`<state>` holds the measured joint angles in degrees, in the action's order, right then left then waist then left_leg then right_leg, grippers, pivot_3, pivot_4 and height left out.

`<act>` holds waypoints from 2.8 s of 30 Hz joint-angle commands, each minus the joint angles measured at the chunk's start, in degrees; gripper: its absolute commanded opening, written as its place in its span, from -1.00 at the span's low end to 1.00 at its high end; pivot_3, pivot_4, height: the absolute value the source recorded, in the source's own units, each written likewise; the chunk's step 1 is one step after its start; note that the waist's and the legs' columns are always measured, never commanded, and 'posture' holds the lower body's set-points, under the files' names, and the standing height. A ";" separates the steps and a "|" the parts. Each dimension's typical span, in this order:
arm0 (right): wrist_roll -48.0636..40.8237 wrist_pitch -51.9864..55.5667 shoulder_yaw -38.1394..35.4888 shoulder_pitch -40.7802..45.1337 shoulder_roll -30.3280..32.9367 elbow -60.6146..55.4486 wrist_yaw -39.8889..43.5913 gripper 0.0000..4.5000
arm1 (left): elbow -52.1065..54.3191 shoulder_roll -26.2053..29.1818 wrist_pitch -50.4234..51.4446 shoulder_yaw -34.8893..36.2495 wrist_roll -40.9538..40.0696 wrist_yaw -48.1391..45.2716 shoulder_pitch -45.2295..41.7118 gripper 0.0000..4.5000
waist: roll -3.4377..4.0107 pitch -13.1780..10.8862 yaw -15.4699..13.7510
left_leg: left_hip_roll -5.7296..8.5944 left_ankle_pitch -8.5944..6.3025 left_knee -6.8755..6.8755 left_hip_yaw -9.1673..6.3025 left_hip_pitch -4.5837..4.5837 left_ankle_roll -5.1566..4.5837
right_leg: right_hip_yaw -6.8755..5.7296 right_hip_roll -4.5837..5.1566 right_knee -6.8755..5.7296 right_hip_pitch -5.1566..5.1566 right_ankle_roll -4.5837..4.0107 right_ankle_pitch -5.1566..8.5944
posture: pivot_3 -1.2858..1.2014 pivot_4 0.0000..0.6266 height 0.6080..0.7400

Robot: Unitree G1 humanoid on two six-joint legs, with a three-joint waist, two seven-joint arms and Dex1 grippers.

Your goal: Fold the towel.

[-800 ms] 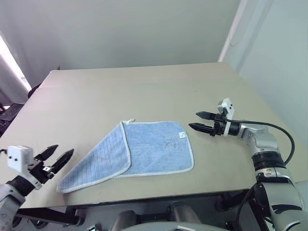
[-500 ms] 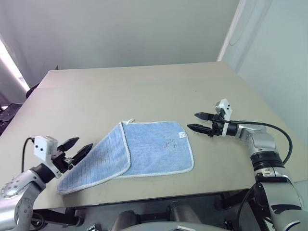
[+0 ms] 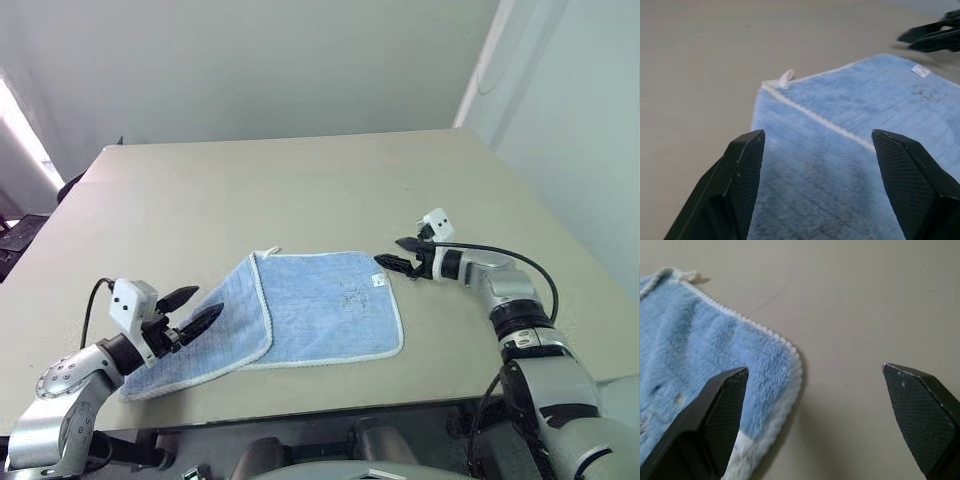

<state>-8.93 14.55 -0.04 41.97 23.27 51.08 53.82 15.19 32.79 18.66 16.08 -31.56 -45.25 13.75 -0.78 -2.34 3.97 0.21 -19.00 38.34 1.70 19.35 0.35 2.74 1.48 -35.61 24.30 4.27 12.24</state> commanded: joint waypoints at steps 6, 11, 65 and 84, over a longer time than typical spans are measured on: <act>4.55 -7.88 2.09 4.62 -3.00 8.45 -2.16 0.99 | 3.27 -0.70 -1.22 -1.74 2.89 2.05 0.51 0.60 | 0.00 0.02 0.16 | -0.01 0.00 -0.01 0.01 -0.02 0.00 | 0.04 0.02 0.01 0.00 0.01 -0.01 | 0.03 -1.00 1.00; 7.75 -11.15 4.29 4.73 -4.23 11.35 -1.79 0.99 | 2.68 -0.68 -1.88 -1.24 3.51 2.19 0.65 0.60 | -0.03 0.06 0.25 | 0.00 0.00 0.01 0.03 -0.08 0.00 | 0.06 0.00 -0.09 -0.03 -0.02 -0.01 | 0.03 -1.00 1.00; 10.59 -13.31 3.28 5.94 -8.16 13.82 -16.95 -1.00 | 1.89 2.31 3.56 -11.84 9.07 -0.52 -2.61 -0.99 | 0.00 0.04 1.67 | 0.02 0.01 0.01 -0.03 -1.10 -0.01 | 0.19 0.09 0.04 -1.11 -0.05 0.25 | 0.03 -1.00 1.00; 3.58 -23.53 -7.86 16.26 -7.70 17.01 -24.05 -1.00 | -45.45 4.70 -8.06 5.73 10.68 14.30 -41.53 -0.99 | 0.09 -0.24 1.51 | 0.06 0.00 -0.20 -0.15 -0.56 0.00 | -0.04 0.14 0.30 -0.62 0.08 0.00 | 0.03 -1.00 1.00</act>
<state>-4.79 -5.90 -6.29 55.28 15.48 67.10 33.53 -23.56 36.79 16.48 22.46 -24.36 -33.42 -23.27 -0.69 -2.58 5.48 0.28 -19.01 38.12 1.55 18.91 0.35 2.69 1.65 -35.29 23.79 4.40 12.21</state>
